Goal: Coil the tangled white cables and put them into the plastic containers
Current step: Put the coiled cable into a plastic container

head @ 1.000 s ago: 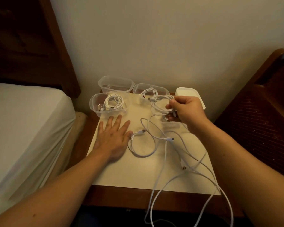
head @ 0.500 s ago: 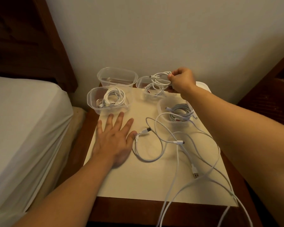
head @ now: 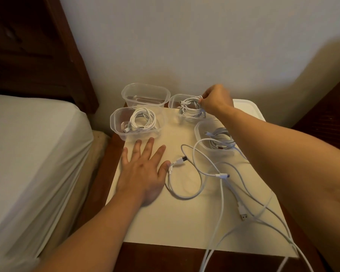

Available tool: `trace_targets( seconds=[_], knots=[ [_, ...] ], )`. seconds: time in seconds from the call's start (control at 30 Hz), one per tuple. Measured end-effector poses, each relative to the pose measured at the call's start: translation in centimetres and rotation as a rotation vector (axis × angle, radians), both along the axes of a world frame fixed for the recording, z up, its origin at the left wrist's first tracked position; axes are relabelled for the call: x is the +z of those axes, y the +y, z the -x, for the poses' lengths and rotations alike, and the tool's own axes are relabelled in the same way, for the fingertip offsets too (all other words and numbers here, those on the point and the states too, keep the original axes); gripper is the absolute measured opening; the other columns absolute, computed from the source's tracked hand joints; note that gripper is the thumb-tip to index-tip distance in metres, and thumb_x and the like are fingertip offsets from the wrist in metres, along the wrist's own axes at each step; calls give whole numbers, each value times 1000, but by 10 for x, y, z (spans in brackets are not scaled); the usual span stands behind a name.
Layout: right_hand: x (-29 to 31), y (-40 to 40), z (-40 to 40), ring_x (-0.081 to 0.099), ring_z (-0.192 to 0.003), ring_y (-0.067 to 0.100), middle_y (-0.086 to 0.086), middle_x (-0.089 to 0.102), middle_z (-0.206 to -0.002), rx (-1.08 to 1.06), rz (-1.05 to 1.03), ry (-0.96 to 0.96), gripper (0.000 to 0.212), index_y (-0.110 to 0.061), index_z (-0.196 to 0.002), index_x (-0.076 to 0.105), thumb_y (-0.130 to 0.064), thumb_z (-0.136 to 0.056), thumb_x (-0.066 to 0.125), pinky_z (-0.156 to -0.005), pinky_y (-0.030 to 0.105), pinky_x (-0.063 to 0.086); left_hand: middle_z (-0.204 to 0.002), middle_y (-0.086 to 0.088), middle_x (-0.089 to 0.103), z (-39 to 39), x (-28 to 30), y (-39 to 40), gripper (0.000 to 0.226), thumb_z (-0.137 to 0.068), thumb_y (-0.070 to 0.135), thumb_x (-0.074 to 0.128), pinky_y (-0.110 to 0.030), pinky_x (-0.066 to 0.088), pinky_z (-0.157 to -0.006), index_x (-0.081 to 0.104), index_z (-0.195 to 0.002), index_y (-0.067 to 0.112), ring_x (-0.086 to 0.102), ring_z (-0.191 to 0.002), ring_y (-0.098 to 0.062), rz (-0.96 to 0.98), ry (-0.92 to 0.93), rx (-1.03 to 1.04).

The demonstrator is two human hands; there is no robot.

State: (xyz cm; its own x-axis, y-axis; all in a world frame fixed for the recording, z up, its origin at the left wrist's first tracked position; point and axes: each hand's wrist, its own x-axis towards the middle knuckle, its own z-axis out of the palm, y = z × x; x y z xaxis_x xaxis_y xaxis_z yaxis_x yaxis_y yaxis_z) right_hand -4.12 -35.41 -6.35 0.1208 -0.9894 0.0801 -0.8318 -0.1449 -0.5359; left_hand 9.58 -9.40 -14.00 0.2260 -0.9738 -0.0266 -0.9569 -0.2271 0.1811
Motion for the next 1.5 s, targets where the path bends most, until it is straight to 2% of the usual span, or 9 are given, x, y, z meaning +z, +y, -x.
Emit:
trace_targets(
  seconds=[0.13, 0.3, 0.53, 0.7, 0.83, 0.93, 1.03, 1.17, 1.5],
  knots=[
    [1, 5, 0, 67, -100, 34, 12, 72, -114, 66, 62, 134, 30, -13, -116, 72, -11, -86, 74, -89, 43, 57, -170, 10, -8, -1, 2, 0, 63, -100, 64, 5, -56, -3, -124, 6, -159, 44, -10, -156, -22, -5, 6, -2],
    [4, 11, -6, 57, -118, 36, 11, 59, -136, 284, 190, 305, 40, -15, -133, 65, -37, -100, 58, -99, 46, 51, -170, 10, -7, -1, 2, 0, 63, -99, 65, 5, -56, -3, -124, 6, -159, 44, -11, -156, -22, -2, 18, -3],
    [-3, 17, -12, 49, -117, 31, 5, 67, -126, 367, 179, 450, 33, -25, -126, 70, -42, -98, 61, -92, 47, 47, -170, 10, -5, -2, 2, 0, 63, -99, 66, 7, -54, -4, -124, 10, -159, 45, -9, -157, -21, 7, 42, -3],
    [18, 36, -5, 45, -136, 32, 1, 56, -146, 290, 152, 211, 41, -28, -140, 59, -41, -102, 54, -109, 56, 35, -170, 10, 6, -3, 3, 1, 60, -101, 63, 16, -55, -1, -125, 25, -157, 42, -3, -157, -21, 36, 96, 2],
    [20, 87, 30, 55, -127, 24, -4, 60, -140, 221, 187, -50, 37, -28, -133, 64, -38, -99, 55, -105, 53, 44, -159, 8, 40, -1, 4, 6, 50, -102, 55, 29, -55, 13, -124, 57, -137, 34, 25, -152, -22, 190, 187, -34],
    [13, 142, 69, 56, -122, 17, -2, 64, -133, 159, 232, -231, 30, -21, -127, 67, -27, -99, 57, -105, 39, 45, -131, 4, 65, 3, 5, 14, 39, -95, 46, 44, -48, 40, -104, 71, -113, 24, 57, -124, -22, 420, 237, -73],
    [-2, 198, 113, 56, -121, 14, -4, 65, -128, 55, 237, -319, 26, -22, -119, 70, -20, -96, 58, -105, 37, 46, -112, -1, 64, 7, 7, 22, 32, -95, 39, 49, -42, 48, -86, 70, -107, 18, 58, -100, -24, 494, 233, -89],
    [-21, 254, 160, 52, -126, 21, -9, 59, -135, -58, 115, -145, 29, -30, -120, 68, -26, -93, 58, -102, 54, 45, -107, 3, 57, 15, 8, 39, 22, -97, 37, 58, -32, 47, -79, 70, -107, 21, 55, -92, -14, 474, 372, -14],
    [-29, 315, 214, 40, -125, 40, 17, 45, -139, -253, -215, 264, 47, -15, -135, 53, -23, -89, 48, -104, 52, 34, -92, 10, 67, 71, 6, 120, 25, -87, 50, 56, -41, 53, -78, 70, -82, 31, 63, -81, -13, 431, 732, 153]
  ],
)
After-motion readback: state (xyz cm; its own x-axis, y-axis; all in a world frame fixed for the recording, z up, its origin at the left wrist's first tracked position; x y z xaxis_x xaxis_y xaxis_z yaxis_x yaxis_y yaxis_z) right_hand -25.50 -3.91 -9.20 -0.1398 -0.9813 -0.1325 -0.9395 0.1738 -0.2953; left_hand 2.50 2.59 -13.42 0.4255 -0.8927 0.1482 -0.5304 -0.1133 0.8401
